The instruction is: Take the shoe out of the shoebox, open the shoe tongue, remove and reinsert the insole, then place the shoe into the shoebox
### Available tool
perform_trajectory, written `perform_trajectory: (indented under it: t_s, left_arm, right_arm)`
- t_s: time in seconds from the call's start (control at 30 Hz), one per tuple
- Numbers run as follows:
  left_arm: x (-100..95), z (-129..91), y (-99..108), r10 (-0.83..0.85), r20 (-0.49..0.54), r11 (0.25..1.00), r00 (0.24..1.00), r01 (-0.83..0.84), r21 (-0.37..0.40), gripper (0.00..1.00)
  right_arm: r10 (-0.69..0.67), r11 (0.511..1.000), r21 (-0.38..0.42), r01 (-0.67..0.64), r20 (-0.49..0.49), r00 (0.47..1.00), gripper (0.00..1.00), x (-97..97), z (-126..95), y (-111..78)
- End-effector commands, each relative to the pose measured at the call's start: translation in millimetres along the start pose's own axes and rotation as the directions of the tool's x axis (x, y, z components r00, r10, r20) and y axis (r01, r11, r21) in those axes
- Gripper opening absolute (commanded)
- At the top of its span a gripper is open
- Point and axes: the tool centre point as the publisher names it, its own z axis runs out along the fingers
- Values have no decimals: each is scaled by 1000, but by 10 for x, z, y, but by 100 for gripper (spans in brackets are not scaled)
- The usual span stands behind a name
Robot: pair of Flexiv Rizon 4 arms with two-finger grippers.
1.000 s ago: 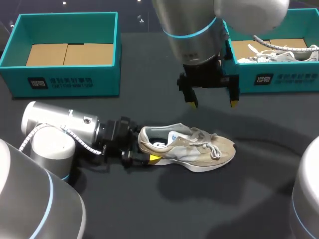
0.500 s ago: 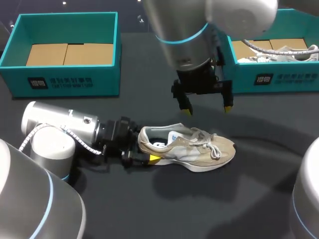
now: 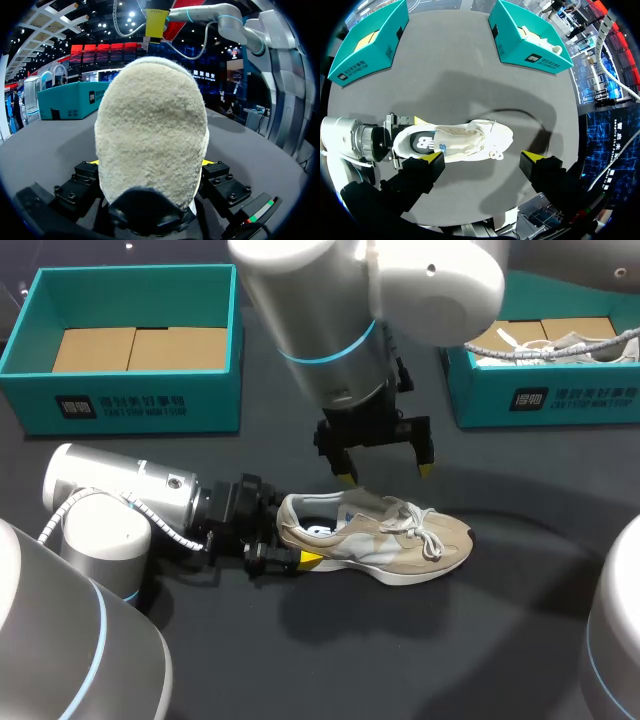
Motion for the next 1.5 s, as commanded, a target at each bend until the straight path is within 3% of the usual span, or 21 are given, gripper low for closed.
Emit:
perform_trajectory:
  t_s: [0.03,0.23,0.63,1.0,1.5]
  left_arm:
    - [5,-18,23,0,0,1000,1000,0,0,0]
    - [5,-18,23,0,0,1000,1000,0,0,0]
    - [5,-18,23,0,0,1000,1000,0,0,0]
    - [5,-18,23,0,0,1000,1000,0,0,0]
    - [5,-18,23,0,0,1000,1000,0,0,0]
  right_arm:
    - [224,974,-20,-226,248,943,100,258,138,-43]
    - [253,966,-6,-258,233,939,100,304,290,-59]
    - [287,955,-2,-298,273,918,100,490,390,-128]
    - [307,951,-54,-305,279,910,100,616,573,-164]
    - [334,942,-64,-330,298,894,100,656,790,-141]
